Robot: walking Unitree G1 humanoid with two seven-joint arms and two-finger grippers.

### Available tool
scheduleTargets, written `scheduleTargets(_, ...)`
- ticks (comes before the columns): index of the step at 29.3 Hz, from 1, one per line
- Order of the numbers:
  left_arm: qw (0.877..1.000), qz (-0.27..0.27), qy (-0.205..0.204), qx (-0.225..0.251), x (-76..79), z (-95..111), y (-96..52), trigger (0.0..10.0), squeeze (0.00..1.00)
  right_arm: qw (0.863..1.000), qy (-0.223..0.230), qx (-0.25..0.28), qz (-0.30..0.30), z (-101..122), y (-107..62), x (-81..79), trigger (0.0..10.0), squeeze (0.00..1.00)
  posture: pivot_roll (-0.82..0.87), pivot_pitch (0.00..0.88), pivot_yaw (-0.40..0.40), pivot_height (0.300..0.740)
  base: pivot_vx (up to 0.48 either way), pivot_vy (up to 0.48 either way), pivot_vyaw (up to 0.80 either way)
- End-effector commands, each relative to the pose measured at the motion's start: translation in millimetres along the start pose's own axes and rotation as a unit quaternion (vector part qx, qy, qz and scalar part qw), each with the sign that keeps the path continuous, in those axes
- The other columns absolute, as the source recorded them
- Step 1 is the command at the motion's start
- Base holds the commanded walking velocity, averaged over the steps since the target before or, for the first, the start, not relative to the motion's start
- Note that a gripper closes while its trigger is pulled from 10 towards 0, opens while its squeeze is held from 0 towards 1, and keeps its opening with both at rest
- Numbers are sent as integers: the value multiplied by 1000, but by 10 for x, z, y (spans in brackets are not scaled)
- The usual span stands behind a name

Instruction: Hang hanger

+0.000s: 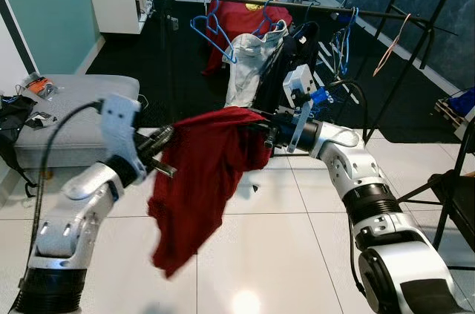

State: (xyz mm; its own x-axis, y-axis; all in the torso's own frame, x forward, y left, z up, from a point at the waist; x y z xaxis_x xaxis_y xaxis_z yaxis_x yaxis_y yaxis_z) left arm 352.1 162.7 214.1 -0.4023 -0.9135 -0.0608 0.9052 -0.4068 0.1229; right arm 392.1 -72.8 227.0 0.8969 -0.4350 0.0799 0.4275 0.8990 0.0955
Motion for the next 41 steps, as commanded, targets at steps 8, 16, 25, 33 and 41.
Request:
scheduleTargets(8,998,16,55,-2,-316,151,-81,0,0,997,-47,-56,-17,-185,-212,51,2157,0,-74,29,-104,740,0,0,0)
scheduleTargets(16,995,26,95,11,-542,390,-137,0,0,989,-82,-127,-8,-499,-379,-10,4588,0,-69,32,-96,740,0,0,0)
scheduleTargets(25,995,20,82,49,-530,588,-54,0,0,993,-45,-105,-1,-540,-360,-111,10000,75,-72,29,-83,740,0,0,0)
scheduleTargets(33,995,27,70,62,-547,644,2,0,0,996,-26,-76,-40,-540,-368,-88,10000,0,-69,29,-87,740,0,0,0)
scheduleTargets(41,994,33,65,77,-581,751,23,0,0,985,8,-74,-159,-757,-664,105,10000,0,-67,26,-80,740,0,0,0)
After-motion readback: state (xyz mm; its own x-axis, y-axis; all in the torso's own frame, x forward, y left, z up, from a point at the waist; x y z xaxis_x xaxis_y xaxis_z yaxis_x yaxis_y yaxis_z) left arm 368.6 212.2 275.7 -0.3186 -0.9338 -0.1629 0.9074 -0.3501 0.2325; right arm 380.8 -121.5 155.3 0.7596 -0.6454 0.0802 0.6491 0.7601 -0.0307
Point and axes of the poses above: a point about 5 cm out from each wrist's last joint towards the gripper, its own y axis pointing out of the wrist towards the gripper, its own z axis along the axis of the wrist's last joint, x = y × z, the point moved 5 cm from there along y, pointing out of the wrist towards the gripper, and after that the axes turned 2 degrees about y, right-handed, at the moved point
